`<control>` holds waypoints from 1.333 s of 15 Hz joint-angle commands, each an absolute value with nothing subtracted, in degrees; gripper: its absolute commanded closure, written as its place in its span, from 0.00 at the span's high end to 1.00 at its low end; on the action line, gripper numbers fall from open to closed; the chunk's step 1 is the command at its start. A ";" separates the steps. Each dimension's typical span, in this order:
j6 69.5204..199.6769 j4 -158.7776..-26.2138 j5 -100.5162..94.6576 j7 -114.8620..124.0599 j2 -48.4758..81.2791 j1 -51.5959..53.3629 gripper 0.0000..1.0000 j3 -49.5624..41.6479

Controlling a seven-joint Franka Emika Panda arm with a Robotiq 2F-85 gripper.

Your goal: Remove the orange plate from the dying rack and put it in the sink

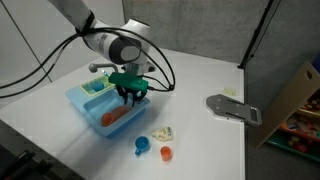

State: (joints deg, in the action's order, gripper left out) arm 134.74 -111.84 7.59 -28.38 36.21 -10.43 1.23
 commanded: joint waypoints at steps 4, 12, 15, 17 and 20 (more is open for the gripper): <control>130.39 -110.25 5.86 -25.52 35.12 -10.91 0.91 0.90; 125.95 -111.00 5.26 -17.83 29.12 -9.78 1.00 -1.67; 125.44 -111.47 3.57 -14.01 26.67 -8.96 1.00 -2.89; 125.49 -112.16 2.02 -11.37 25.03 -8.16 1.00 -3.55; 125.96 -114.30 -0.61 -8.21 22.16 -6.95 1.00 -4.26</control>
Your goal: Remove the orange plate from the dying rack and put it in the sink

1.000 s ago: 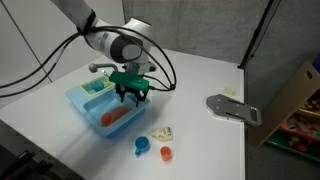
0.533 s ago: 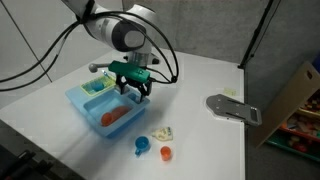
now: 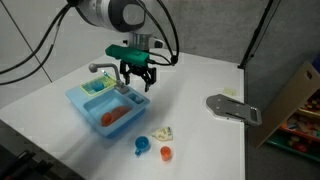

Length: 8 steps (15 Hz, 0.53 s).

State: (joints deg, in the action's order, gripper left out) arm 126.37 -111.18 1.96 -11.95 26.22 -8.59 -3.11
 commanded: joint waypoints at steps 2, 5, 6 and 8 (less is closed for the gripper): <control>125.98 -116.19 -2.05 -7.23 19.96 -6.40 1.00 -4.42; 125.91 -119.42 -3.30 -6.94 16.42 -5.97 1.00 -4.42; 125.93 -120.59 -3.66 -6.97 15.14 -5.90 1.00 -4.43; 126.28 -122.85 -4.38 -6.98 12.68 -5.82 1.00 -4.52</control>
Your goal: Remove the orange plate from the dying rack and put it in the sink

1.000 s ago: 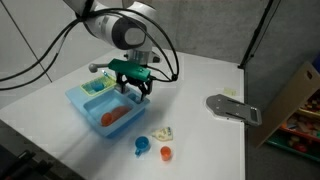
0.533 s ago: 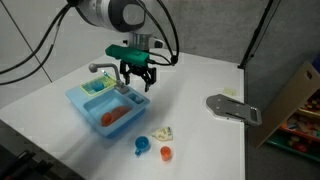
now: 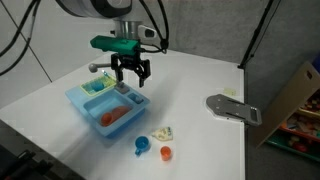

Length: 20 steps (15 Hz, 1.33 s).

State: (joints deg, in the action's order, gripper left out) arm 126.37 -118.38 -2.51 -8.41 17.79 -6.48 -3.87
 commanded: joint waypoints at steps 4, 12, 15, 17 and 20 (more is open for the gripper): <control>125.75 -126.86 -5.84 -7.03 7.84 -5.85 1.00 -4.70; 121.75 -134.03 -6.04 -8.43 -2.34 -6.04 1.00 -4.63; 118.80 -135.34 -5.49 -8.60 -6.10 -5.97 1.00 -4.61; 116.83 -135.79 -5.12 -8.81 -8.50 -5.92 1.00 -4.66; 113.18 -135.52 -4.94 -8.74 -11.86 -5.90 1.00 -4.78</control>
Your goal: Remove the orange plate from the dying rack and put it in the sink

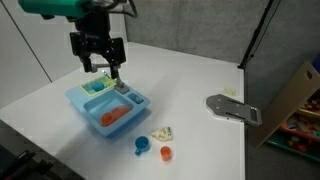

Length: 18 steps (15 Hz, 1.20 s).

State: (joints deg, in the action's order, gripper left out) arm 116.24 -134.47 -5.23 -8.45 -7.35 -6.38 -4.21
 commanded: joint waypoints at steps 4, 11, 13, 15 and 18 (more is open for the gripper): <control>109.71 -135.07 -4.41 -8.89 -15.99 -5.82 1.00 -5.01; 108.66 -135.18 -0.35 -11.92 -21.83 -5.21 1.00 -6.43; 108.49 -135.00 0.38 -12.18 -22.52 -5.08 1.00 -6.74; 108.76 -135.05 0.33 -12.19 -22.91 -5.11 1.00 -6.85; 109.50 -134.52 -0.50 -11.28 -21.63 -5.19 1.00 -6.54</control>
